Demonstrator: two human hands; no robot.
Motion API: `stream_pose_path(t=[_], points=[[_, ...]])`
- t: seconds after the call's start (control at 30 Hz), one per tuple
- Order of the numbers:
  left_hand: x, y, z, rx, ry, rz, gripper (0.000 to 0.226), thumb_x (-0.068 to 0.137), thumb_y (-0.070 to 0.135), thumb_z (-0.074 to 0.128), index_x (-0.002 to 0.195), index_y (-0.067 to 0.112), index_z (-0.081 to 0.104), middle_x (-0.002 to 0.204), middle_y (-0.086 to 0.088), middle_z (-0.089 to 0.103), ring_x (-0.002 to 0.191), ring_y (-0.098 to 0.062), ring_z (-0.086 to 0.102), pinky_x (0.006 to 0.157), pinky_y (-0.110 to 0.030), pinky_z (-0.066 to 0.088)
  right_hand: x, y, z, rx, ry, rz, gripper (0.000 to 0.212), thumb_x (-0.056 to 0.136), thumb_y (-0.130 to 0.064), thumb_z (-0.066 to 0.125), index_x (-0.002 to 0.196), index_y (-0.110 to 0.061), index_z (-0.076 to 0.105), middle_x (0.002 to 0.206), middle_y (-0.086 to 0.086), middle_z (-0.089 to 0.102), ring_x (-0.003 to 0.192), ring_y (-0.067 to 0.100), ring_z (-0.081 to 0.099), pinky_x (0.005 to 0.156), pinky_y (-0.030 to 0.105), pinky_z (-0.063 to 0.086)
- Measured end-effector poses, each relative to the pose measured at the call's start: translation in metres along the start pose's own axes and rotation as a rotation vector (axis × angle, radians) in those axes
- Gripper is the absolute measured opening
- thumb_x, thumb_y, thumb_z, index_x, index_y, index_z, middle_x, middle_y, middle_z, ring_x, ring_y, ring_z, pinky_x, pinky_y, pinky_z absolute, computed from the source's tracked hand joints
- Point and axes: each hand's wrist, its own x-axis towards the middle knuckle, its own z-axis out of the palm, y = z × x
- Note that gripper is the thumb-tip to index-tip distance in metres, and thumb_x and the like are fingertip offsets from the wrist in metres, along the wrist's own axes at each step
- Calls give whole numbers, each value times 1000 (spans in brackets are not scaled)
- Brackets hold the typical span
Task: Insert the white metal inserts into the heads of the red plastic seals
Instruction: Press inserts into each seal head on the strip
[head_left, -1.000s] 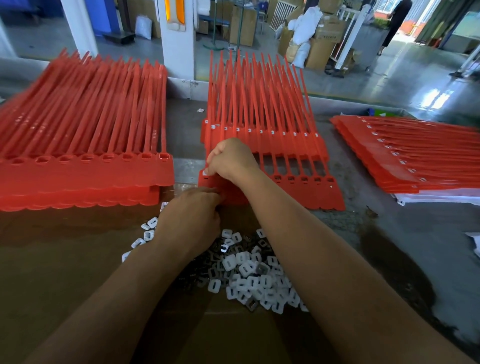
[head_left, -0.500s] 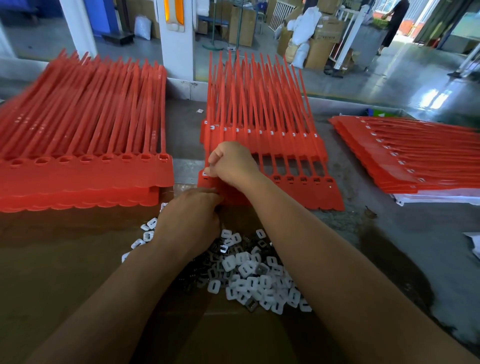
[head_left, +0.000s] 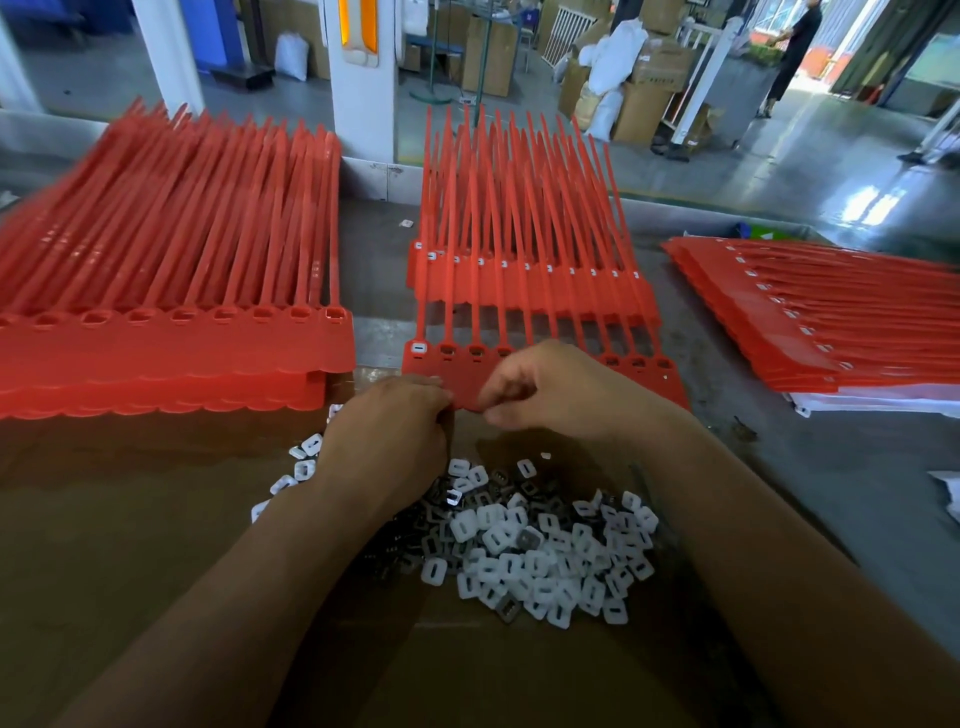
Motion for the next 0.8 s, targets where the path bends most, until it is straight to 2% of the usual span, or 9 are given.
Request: stream_pose_path(t=[0.13,0.27,0.4,0.57,0.73,0.8], points=[[0,1,0,13,2,-17,32,86,7,43,108,11,66,120,1,61,109,-17,54,90,-29,41,-15,11,-5,-19,-108,23,15,77,-18,73,77,-31,65,69,-18,65,64,-11,58,61,7,42],[0,1,0,10,5,-17,33,86,7,43,109,12,66,122,1,60,111,-16,54,90,-28,40,-19,19,-5,-53,-123,57,16,74,-25,77,74,-34,63,65,-24,63,64,-12,57,56,2,39],[0,2,-1,13,-3,-14,34,87,7,42,111,12,65,125,1,59,113,-17,52,93,-28,39,-19,20,-1,-85,-97,33,14,74,-25,76,72,-31,64,68,-19,62,65,-13,55,57,3,41],[0,1,-1,10,-4,-9,34,87,7,42,111,12,65,126,2,58,114,-16,52,93,-27,39,-19,18,-1,-91,-80,15,12,78,-28,72,72,-30,62,70,-18,63,65,-10,55,64,13,44],[-1,1,-1,3,-7,-23,34,86,6,42,110,11,65,123,1,59,111,-17,53,91,-29,41,-21,17,-1,47,-1,15,12,87,-24,61,76,-25,58,59,-18,64,50,-7,54,50,8,40],[0,1,0,6,-6,-20,34,86,5,42,110,12,65,123,0,59,111,-17,53,91,-28,40,-20,16,0,81,29,20,12,89,-21,58,78,-23,56,62,-11,66,52,-6,56,54,12,43]])
